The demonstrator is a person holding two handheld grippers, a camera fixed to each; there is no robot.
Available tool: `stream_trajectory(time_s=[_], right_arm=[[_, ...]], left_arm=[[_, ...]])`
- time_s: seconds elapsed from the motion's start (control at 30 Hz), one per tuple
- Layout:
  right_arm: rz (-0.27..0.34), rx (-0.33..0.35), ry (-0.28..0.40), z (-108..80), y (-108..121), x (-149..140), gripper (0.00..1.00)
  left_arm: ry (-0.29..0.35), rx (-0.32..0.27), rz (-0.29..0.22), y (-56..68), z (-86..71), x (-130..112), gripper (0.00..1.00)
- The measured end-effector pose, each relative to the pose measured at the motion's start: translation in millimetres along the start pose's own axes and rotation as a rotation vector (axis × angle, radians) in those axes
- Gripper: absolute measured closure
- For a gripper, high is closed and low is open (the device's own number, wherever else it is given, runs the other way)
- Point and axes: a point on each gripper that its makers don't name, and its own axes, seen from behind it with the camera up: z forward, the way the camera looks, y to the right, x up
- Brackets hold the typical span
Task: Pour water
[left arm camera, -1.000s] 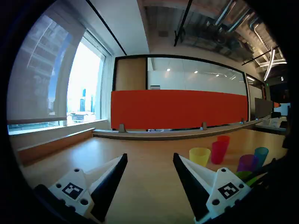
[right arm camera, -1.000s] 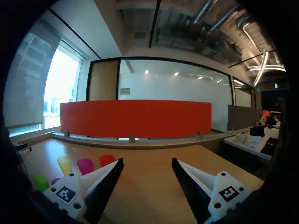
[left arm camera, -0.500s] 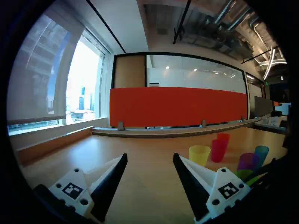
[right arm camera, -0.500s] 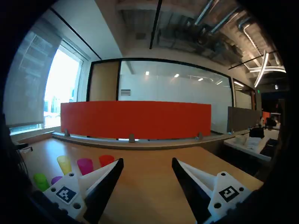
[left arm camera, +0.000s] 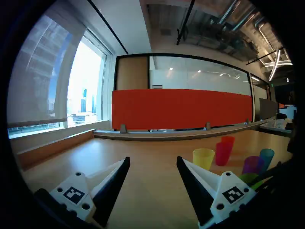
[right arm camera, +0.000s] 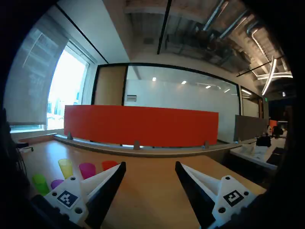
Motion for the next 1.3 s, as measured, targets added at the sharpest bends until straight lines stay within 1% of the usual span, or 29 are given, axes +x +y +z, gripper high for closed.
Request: stream_trajectory(time_s=[0.27,0.5,0.67,0.9,1.07,1.3], right_arm=[[0.009,-0.003,0.031,6.4,-5,-6,0.00],[-0.034,0.001,0.069,7.4,-10,-15,0.00],[-0.024,0.007,0.065,8.0,-10,-24,0.00],[0.016,-0.006,0.042,13.1,0,-40,0.00],[0.033,-0.003,0.033,15.7,5,-46,0.00],[0.039,-0.003,0.022,17.3,10,-54,0.00]], left_arm=[[0.000,0.000,0.000,0.5,-0.1,0,0.10],[0.000,0.000,0.000,1.1,-0.1,1,0.10],[0.000,0.000,0.000,0.8,-0.2,1,0.10],[0.000,0.000,0.000,0.3,0.2,0,0.10],[0.000,0.000,0.000,0.2,0.1,0,0.10],[0.000,0.000,0.000,-0.2,0.3,1,0.10]])
